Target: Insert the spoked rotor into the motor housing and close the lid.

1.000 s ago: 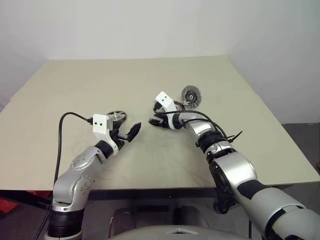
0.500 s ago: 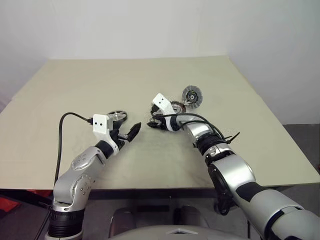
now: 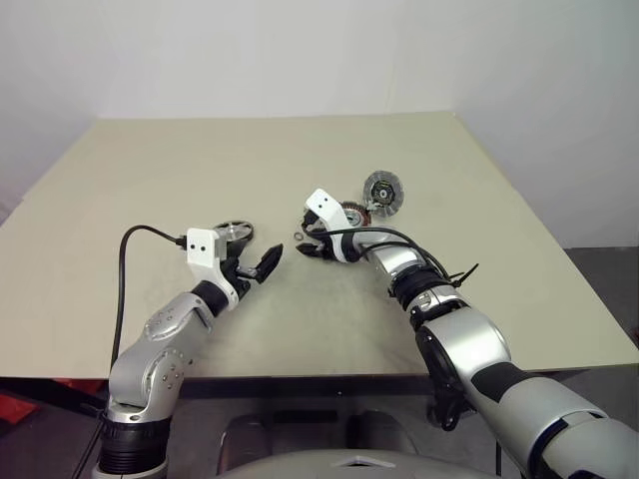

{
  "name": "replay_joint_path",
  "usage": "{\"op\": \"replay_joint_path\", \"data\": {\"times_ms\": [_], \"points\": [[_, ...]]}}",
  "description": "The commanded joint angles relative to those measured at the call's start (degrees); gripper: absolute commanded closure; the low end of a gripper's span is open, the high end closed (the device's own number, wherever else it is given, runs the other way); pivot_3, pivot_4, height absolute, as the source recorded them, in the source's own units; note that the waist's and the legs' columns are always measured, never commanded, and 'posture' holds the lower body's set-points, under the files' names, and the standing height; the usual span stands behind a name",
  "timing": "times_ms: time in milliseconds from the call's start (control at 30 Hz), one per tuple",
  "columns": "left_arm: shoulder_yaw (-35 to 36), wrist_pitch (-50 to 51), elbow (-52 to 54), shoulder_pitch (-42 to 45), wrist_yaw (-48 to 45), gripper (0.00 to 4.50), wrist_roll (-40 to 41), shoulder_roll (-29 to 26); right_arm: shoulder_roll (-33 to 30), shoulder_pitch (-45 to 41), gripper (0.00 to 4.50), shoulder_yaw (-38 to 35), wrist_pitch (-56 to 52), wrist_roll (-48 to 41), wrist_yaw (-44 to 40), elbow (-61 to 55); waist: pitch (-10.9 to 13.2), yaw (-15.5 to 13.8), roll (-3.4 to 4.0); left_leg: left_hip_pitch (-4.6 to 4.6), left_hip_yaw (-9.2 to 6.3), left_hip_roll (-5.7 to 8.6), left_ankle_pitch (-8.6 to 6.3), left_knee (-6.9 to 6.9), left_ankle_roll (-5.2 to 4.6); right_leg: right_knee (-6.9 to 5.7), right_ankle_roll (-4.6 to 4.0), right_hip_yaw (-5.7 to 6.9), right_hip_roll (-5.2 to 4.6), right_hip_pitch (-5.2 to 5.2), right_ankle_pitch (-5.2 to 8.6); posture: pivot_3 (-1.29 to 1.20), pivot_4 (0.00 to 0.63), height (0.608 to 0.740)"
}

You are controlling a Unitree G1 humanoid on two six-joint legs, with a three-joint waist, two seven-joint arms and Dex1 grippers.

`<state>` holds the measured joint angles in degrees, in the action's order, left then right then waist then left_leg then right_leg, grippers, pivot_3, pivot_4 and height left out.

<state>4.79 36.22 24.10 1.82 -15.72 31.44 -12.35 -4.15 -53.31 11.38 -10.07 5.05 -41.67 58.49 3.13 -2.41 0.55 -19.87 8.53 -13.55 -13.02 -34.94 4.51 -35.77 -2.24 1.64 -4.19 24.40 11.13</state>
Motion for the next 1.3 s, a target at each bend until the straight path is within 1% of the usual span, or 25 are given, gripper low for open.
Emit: {"op": "replay_joint_path", "data": {"times_ms": [33,200,333,733,1300], "points": [[0.12,-0.68,1.86,0.53,0.02,0.00,0.23,0.01,0.93,-2.43,2.22,-1.36,-0.20,-1.35,0.11,-2.76,0.00,0.03,0.00,-0.01,0.00,0.00,0.00,0.00,0.00,0.00,0.00,0.00,0.00,0.00,0.00,0.00,0.000,0.740],[-0.03,-0.85,1.46,0.67,-0.22,0.00,0.08,0.07,2.16,-4.24,2.22,-1.82,1.27,-0.85,3.39,1.21,0.00,0.07,0.01,0.01,0.00,0.00,0.00,0.04,0.00,0.01,0.00,0.00,0.00,0.01,0.00,0.00,0.000,0.740],[0.00,-0.82,1.63,0.57,-0.10,0.00,0.00,0.06,2.94,-5.08,2.22,-2.05,2.08,-0.57,4.44,3.37,0.01,0.01,0.01,0.00,0.00,0.00,0.00,0.05,0.00,0.02,0.00,0.00,0.00,0.01,0.00,0.00,0.000,0.740],[0.17,-0.83,2.07,0.08,0.23,0.00,0.00,0.16,2.87,-5.09,2.22,-2.17,3.12,0.19,4.62,5.70,0.01,0.05,0.01,0.01,0.00,0.00,0.00,0.07,0.00,0.02,0.00,0.01,0.00,0.01,0.00,0.00,0.000,0.740],[0.41,-0.84,1.74,0.39,0.12,0.00,-0.14,-0.17,2.56,-2.99,2.22,-2.05,0.06,0.00,1.99,4.42,0.01,0.05,0.01,0.02,0.00,0.00,0.00,0.08,0.00,0.03,0.00,0.01,0.00,0.01,0.00,0.00,0.000,0.740]]}}
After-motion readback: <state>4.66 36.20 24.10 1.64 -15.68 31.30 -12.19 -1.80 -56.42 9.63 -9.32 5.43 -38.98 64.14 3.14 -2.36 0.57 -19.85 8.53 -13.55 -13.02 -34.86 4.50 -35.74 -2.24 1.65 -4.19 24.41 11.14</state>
